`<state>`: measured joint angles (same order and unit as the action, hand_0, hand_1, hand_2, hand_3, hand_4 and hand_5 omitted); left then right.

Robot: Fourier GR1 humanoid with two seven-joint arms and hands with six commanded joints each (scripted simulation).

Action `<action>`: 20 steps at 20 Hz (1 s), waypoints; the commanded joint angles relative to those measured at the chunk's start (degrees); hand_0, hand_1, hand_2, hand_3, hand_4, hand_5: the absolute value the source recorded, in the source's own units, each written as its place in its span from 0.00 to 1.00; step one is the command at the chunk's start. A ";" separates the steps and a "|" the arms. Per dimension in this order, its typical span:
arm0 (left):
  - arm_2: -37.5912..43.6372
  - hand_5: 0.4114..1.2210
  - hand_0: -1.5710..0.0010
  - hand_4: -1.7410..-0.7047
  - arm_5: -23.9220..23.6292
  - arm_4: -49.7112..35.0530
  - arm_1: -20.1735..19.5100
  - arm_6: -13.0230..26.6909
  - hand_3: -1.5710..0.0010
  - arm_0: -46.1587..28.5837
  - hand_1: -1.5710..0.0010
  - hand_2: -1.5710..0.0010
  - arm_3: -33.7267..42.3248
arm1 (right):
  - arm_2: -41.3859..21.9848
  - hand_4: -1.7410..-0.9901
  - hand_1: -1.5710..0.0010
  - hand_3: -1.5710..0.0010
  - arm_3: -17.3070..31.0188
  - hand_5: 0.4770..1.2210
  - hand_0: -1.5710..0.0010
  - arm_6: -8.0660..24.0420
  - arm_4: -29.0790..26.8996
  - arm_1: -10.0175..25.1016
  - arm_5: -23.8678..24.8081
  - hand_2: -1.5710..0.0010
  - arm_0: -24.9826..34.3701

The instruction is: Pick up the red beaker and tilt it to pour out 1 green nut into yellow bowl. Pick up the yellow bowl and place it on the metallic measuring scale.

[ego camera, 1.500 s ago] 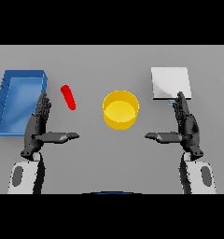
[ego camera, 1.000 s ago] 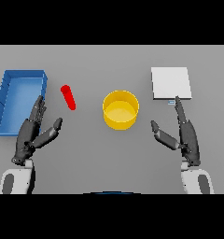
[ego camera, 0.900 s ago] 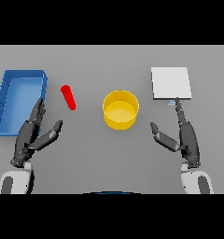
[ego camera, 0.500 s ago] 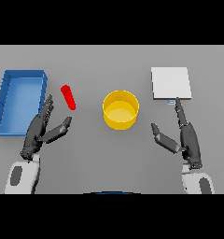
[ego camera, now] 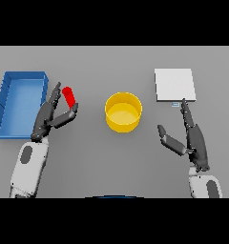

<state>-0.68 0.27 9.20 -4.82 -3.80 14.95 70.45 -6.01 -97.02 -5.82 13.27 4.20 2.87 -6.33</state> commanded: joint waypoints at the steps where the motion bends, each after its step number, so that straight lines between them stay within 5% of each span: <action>1: 0.36 0.33 1.00 0.45 0.17 -0.25 0.02 -0.92 1.00 0.78 1.00 1.00 -1.27 | 0.04 0.63 1.00 1.00 0.20 0.21 1.00 0.27 0.03 -0.09 0.11 1.00 0.23; 12: 1.86 0.34 1.00 0.44 -1.21 1.00 0.94 -2.18 1.00 10.30 1.00 1.00 -12.98 | 0.01 0.63 1.00 1.00 0.12 0.22 1.00 0.75 -0.27 -0.62 0.17 1.00 0.36; 18: 4.04 0.36 1.00 0.38 -1.06 -0.66 1.79 -6.31 1.00 13.26 1.00 1.00 -18.25 | -0.13 0.64 1.00 1.00 -0.71 0.22 1.00 1.40 0.00 -0.28 0.07 1.00 -0.13; 20: 5.32 0.42 0.92 0.32 -2.13 -1.55 2.53 -7.22 0.92 14.10 0.91 0.88 -19.70 | -0.24 0.64 1.00 1.00 -1.48 0.22 1.00 1.08 0.16 -0.43 0.36 1.00 -0.61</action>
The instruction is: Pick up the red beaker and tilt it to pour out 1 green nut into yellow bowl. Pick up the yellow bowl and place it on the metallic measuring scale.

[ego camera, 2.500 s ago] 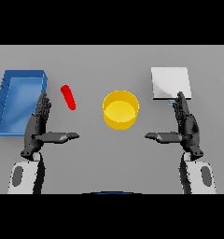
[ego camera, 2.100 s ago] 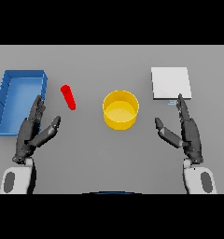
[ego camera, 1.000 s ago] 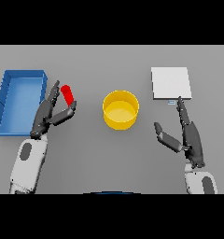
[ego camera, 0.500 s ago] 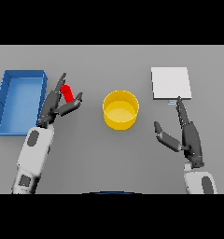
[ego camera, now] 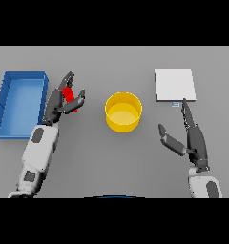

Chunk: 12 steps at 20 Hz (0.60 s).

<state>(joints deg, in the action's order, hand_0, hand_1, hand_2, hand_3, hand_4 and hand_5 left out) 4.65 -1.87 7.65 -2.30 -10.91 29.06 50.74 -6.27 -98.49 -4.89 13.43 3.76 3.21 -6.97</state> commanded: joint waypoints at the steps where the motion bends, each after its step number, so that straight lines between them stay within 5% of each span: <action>1: 0.44 0.46 0.82 0.28 -0.61 -0.36 0.52 0.13 0.81 0.27 0.79 0.77 -0.36 | 0.12 0.64 1.00 1.00 0.20 0.22 1.00 -0.19 0.22 0.06 0.26 1.00 -0.04; 3: 0.68 0.65 0.58 0.23 -2.06 0.24 0.53 2.11 0.54 1.90 0.55 0.53 -1.31 | 0.00 0.65 1.00 1.00 -0.11 0.23 1.00 -0.09 0.39 0.37 0.03 1.00 -0.21; 6: -0.48 0.82 0.30 0.13 -1.62 1.50 0.68 -1.34 0.38 2.36 0.28 0.27 -2.56 | 0.41 0.65 1.00 1.00 0.42 0.22 1.00 0.35 -0.03 0.13 0.26 1.00 0.29; 10: -1.03 0.93 0.12 0.23 -1.57 2.33 0.79 1.03 0.16 2.07 0.12 0.11 -1.51 | 0.30 0.64 1.00 1.00 0.22 0.23 1.00 0.19 0.10 0.16 0.24 1.00 -0.33; 12: -0.95 0.91 0.08 0.15 -2.31 1.45 1.38 0.82 0.10 1.51 0.07 0.07 -0.61 | -0.02 0.65 1.00 1.00 0.02 0.22 1.00 0.47 -0.13 -0.33 0.10 1.00 -0.47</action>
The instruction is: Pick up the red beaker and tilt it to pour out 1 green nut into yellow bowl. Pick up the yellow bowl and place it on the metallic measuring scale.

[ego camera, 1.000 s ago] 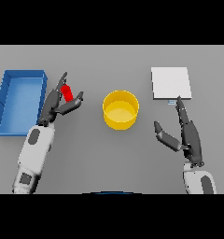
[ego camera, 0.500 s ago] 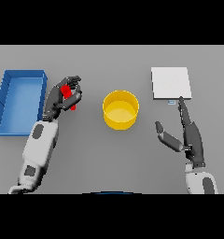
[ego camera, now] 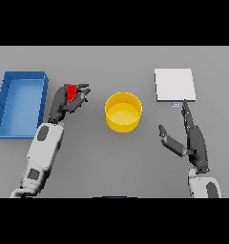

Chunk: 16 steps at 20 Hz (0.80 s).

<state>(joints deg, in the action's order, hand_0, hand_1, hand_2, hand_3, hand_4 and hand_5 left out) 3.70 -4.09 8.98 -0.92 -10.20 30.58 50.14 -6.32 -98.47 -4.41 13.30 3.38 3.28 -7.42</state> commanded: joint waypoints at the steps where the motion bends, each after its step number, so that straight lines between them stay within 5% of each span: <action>1: 0.04 0.90 0.06 0.12 -0.61 -0.44 0.33 0.22 0.08 0.22 0.06 0.06 0.76 | 0.30 0.64 1.00 1.00 0.10 0.22 1.00 0.25 -0.25 -0.09 0.19 1.00 0.44; 8: -2.46 0.87 0.01 0.02 -2.34 -1.27 -1.41 1.45 0.02 -0.14 0.01 0.01 9.03 | 0.28 0.64 1.00 1.00 0.29 0.24 1.00 -1.23 0.73 0.68 0.41 1.00 0.29; 16: -14.58 0.87 0.00 0.01 0.54 8.95 -7.63 13.53 0.01 3.08 0.00 0.00 13.45 | -0.45 0.65 1.00 1.00 -0.85 0.27 1.00 -0.17 2.16 1.00 0.50 1.00 -0.52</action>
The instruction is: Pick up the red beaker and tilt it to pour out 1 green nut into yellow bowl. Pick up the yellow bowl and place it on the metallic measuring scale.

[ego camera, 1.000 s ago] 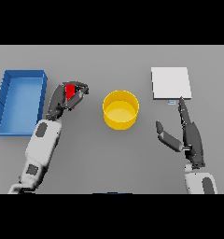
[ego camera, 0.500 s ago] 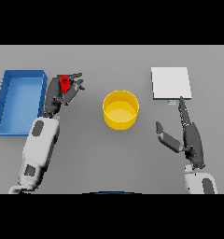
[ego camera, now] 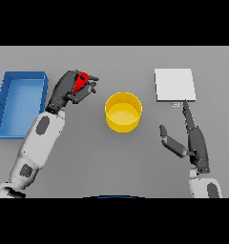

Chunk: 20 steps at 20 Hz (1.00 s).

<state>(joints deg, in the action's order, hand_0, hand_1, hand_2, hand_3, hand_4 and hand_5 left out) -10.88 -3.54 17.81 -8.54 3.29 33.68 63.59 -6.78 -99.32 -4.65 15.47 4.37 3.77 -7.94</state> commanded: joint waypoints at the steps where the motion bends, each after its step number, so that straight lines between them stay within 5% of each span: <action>1: -0.89 0.86 0.00 0.01 -0.06 0.77 -0.19 0.85 0.01 0.40 0.00 0.00 0.00 | 0.07 0.65 1.00 1.00 0.20 0.27 1.00 -0.01 -0.13 0.01 -0.08 1.00 -0.31; 10: -17.25 0.91 0.00 0.00 1.60 18.83 -6.06 10.88 0.00 8.53 0.00 0.00 -2.61 | -0.57 0.64 1.00 1.00 -0.44 0.29 1.00 0.31 -0.40 -0.53 -0.67 1.00 -0.50; 17: -26.82 0.98 0.00 0.07 7.88 27.25 -9.37 9.89 0.00 16.25 0.00 0.00 -4.97 | -0.51 0.61 1.00 1.00 -0.54 0.30 1.00 0.57 -0.59 -0.95 -0.48 1.00 -0.74; 20: -31.27 0.99 0.00 0.04 13.34 29.83 -9.52 9.01 0.16 20.62 0.00 0.00 -6.42 | 0.07 0.60 1.00 1.00 -0.29 0.28 1.00 0.35 -2.34 -1.65 -0.75 1.00 -0.04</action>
<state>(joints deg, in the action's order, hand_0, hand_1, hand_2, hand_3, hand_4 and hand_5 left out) -42.14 9.79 47.53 -18.05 12.23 54.30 57.18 -6.73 -99.61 -4.36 13.13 2.70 3.00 -7.99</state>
